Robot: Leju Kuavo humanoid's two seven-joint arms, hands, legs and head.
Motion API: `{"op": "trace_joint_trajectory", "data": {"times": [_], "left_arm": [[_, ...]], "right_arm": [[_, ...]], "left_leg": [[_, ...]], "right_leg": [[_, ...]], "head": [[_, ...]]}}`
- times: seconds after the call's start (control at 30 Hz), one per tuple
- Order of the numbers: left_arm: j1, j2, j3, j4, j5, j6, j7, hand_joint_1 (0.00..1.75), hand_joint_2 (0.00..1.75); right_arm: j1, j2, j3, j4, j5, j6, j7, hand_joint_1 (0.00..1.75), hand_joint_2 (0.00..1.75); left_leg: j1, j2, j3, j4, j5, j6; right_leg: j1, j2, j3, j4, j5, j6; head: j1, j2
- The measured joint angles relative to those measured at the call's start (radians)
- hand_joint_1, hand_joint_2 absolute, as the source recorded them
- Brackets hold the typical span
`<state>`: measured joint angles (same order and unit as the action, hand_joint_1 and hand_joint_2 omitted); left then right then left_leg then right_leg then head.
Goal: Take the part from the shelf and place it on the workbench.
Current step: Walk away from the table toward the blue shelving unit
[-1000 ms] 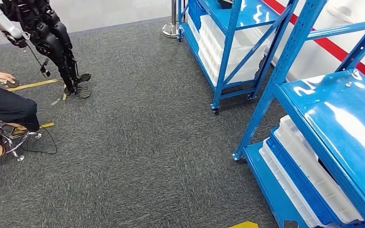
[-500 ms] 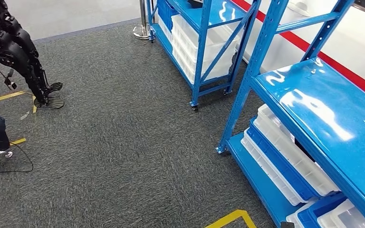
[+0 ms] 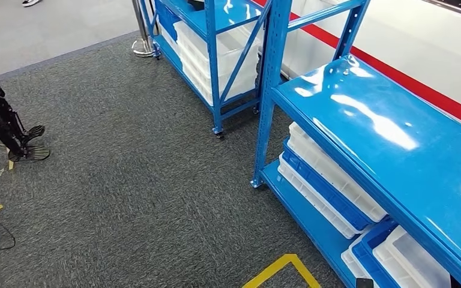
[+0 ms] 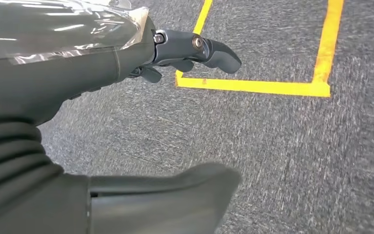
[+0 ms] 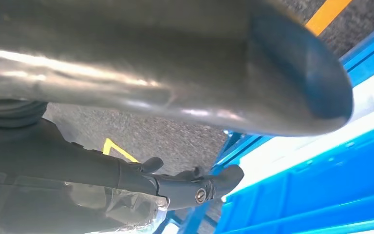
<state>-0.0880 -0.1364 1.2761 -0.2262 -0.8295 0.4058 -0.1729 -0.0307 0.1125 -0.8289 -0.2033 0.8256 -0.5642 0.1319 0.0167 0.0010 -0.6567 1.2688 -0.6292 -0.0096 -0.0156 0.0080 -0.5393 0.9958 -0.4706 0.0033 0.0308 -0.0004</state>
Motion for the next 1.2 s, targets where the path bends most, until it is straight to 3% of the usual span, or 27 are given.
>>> {"op": "trace_joint_trajectory", "data": {"times": [0.03, 0.07, 0.17, 0.23, 0.3, 0.37, 0.4, 0.47, 0.53, 0.57, 0.6, 0.67, 0.73, 0.8, 0.87, 0.9, 0.97, 1.03, 1.07, 1.1, 1.2], "left_arm": [[0.001, 0.000, 0.000, 0.000, 0.001, 0.000, 0.001, 0.00, 1.75], [0.001, -0.001, 0.000, 0.000, 0.001, 0.000, 0.001, 0.00, 1.75], [0.001, -0.001, 0.000, 0.000, 0.001, 0.000, 0.002, 0.00, 1.75], [0.000, 0.000, 0.000, 0.000, 0.001, 0.000, 0.002, 0.00, 1.75], [-0.001, -0.001, 0.000, 0.000, 0.001, 0.001, 0.003, 0.00, 1.75], [-0.002, -0.002, 0.000, 0.000, 0.001, 0.001, 0.005, 0.00, 1.75], [-0.003, -0.002, 0.000, 0.000, 0.001, 0.002, 0.006, 0.00, 1.75], [-0.002, -0.001, 0.000, 0.000, 0.002, 0.004, 0.008, 0.00, 1.75], [-0.002, -0.002, 0.000, 0.000, 0.004, 0.007, 0.009, 0.00, 1.75], [-0.002, -0.003, 0.001, 0.000, 0.005, 0.009, 0.009, 0.00, 1.75], [-0.002, -0.004, 0.001, 0.000, 0.005, 0.010, 0.009, 0.00, 1.75], [-0.002, -0.006, 0.001, 0.000, 0.005, 0.011, 0.009, 0.00, 1.75], [-0.002, -0.006, 0.001, 0.000, 0.005, 0.012, 0.009, 0.00, 1.75], [-0.004, -0.006, 0.001, 0.000, 0.005, 0.012, 0.009, 0.00, 1.75], [-0.007, -0.008, 0.001, 0.000, 0.005, 0.012, 0.008, 0.00, 1.75], [-0.007, -0.009, 0.001, 0.000, 0.005, 0.012, 0.007, 0.00, 1.75], [-0.005, -0.008, 0.001, 0.000, 0.004, 0.012, 0.006, 0.00, 1.75], [-0.002, -0.008, 0.001, 0.000, 0.004, 0.012, 0.004, 0.00, 1.75], [0.000, -0.008, 0.002, 0.000, 0.004, 0.012, 0.003, 0.00, 1.75], [0.000, -0.008, 0.002, 0.000, 0.004, 0.012, 0.002, 0.00, 1.75], [0.001, -0.007, 0.002, 0.000, 0.004, 0.012, -0.001, 0.00, 1.75]], "right_arm": [[0.001, 0.000, 0.000, 0.000, 0.000, 0.000, 0.001, 0.00, 0.00], [0.001, 0.000, 0.000, 0.000, 0.001, 0.000, 0.002, 0.00, 0.00], [-0.001, 0.002, 0.000, 0.000, 0.007, 0.000, 0.008, 0.00, 0.00], [-0.003, 0.003, 0.000, 0.000, 0.011, 0.000, 0.010, 0.00, 0.00], [-0.001, 0.003, 0.000, 0.000, 0.013, 0.000, 0.010, 0.00, 0.00], [0.000, 0.004, 0.000, 0.000, 0.016, -0.001, 0.011, 0.00, 0.00], [-0.001, 0.004, 0.000, 0.000, 0.018, -0.001, 0.011, 0.00, 0.00], [-0.005, 0.001, 0.000, 0.000, 0.020, -0.001, 0.010, 0.00, 0.00], [-0.004, -0.002, -0.001, 0.000, 0.023, -0.001, 0.009, 0.00, 0.00], [-0.003, -0.003, -0.001, 0.000, 0.024, -0.001, 0.008, 0.00, 0.00], [-0.002, -0.004, -0.001, 0.000, 0.026, -0.001, 0.008, 0.00, 0.00], [-0.004, -0.007, -0.001, 0.000, 0.029, -0.001, 0.006, 0.00, 0.00], [-0.007, -0.008, -0.001, 0.000, 0.030, -0.002, 0.003, 0.00, 0.00], [-0.006, -0.009, -0.001, 0.000, 0.030, -0.002, 0.002, 0.00, 0.00], [-0.004, -0.009, -0.002, 0.000, 0.030, -0.003, 0.001, 0.00, 0.00], [-0.004, -0.009, -0.002, 0.000, 0.031, -0.003, 0.000, 0.00, 0.00], [-0.005, -0.009, -0.002, 0.000, 0.032, -0.004, -0.004, 0.00, 0.00], [-0.005, -0.010, -0.003, 0.000, 0.033, -0.004, -0.007, 0.00, 0.00], [-0.004, -0.010, -0.004, 0.000, 0.033, -0.004, -0.007, 0.00, 0.00], [-0.003, -0.010, -0.006, 0.000, 0.033, -0.005, -0.008, 0.00, 0.00], [-0.004, -0.009, -0.008, 0.000, 0.033, -0.005, -0.009, 0.00, 0.00]], "left_leg": [[0.000, -0.002, -0.013, 0.020, 0.005, 0.002], [0.000, -0.004, -0.007, 0.000, 0.030, 0.006], [0.000, -0.038, 0.080, -0.195, 0.132, 0.019], [-0.005, -0.055, 0.108, -0.259, 0.150, 0.024], [-0.010, -0.040, 0.109, -0.266, 0.153, 0.032], [-0.008, -0.022, 0.113, -0.280, 0.162, 0.047], [-0.007, -0.012, 0.114, -0.287, 0.166, 0.053], [-0.007, 0.008, 0.113, -0.290, 0.168, 0.058], [-0.007, 0.029, 0.111, -0.289, 0.167, 0.058], [-0.007, 0.038, 0.111, -0.289, 0.166, 0.057], [-0.006, 0.046, 0.112, -0.288, 0.165, 0.055], [-0.008, 0.063, 0.117, -0.284, 0.160, 0.046], [-0.012, 0.077, 0.121, -0.281, 0.154, 0.033], [-0.011, 0.089, 0.126, -0.282, 0.151, 0.021], [-0.004, 0.075, 0.124, -0.268, 0.136, 0.008], [-0.001, 0.055, 0.111, -0.236, 0.112, 0.002], [0.001, 0.012, 0.051, -0.108, 0.040, -0.002], [0.001, 0.000, -0.011, 0.013, -0.002, -0.001], [0.001, -0.001, -0.020, 0.023, 0.008, 0.001], [0.001, -0.003, -0.009, -0.007, 0.037, 0.005], [0.000, -0.037, 0.081, -0.205, 0.135, 0.018]], "right_leg": [[0.003, 0.011, 0.000, 0.000, 0.000, -0.001], [0.004, 0.023, 0.002, 0.000, 0.000, -0.001], [0.008, 0.055, 0.006, 0.001, 0.000, 0.001], [0.010, 0.071, 0.000, 0.002, 0.001, 0.008], [0.009, 0.085, -0.009, 0.000, 0.004, 0.020], [0.009, 0.065, -0.027, 0.026, -0.011, 0.027], [0.010, 0.046, -0.048, 0.066, -0.032, 0.025], [0.009, 0.014, -0.113, 0.200, -0.091, 0.020], [0.004, 0.005, -0.159, 0.297, -0.122, 0.028], [0.000, 0.001, -0.152, 0.286, -0.113, 0.038], [-0.003, -0.006, -0.123, 0.233, -0.090, 0.050], [-0.008, -0.040, -0.039, 0.079, -0.036, 0.068], [-0.006, -0.061, 0.000, 0.001, -0.011, 0.058], [-0.001, -0.048, -0.002, -0.002, -0.008, 0.038], [-0.007, -0.032, 0.001, -0.004, -0.004, 0.023], [-0.010, -0.024, 0.002, -0.005, -0.001, 0.016], [-0.009, -0.008, 0.002, -0.005, 0.002, 0.008], [-0.004, 0.010, 0.000, -0.005, 0.003, 0.004], [-0.002, 0.021, 0.001, -0.005, 0.003, 0.004], [-0.001, 0.032, 0.003, -0.005, 0.003, 0.004], [0.003, 0.063, 0.006, -0.003, 0.002, 0.006]], "head": [[0.000, 0.000], [0.000, 0.000], [0.000, 0.000], [0.000, 0.000], [0.000, 0.000], [0.002, 0.000], [0.003, 0.000], [0.006, 0.000], [0.006, 0.000], [0.006, 0.000], [0.006, 0.000], [0.006, 0.000], [0.005, 0.000], [0.004, 0.000], [0.003, 0.000], [0.002, 0.000], [0.001, 0.000], [0.000, 0.000], [0.000, 0.000], [0.000, 0.000], [0.000, 0.000]]}}
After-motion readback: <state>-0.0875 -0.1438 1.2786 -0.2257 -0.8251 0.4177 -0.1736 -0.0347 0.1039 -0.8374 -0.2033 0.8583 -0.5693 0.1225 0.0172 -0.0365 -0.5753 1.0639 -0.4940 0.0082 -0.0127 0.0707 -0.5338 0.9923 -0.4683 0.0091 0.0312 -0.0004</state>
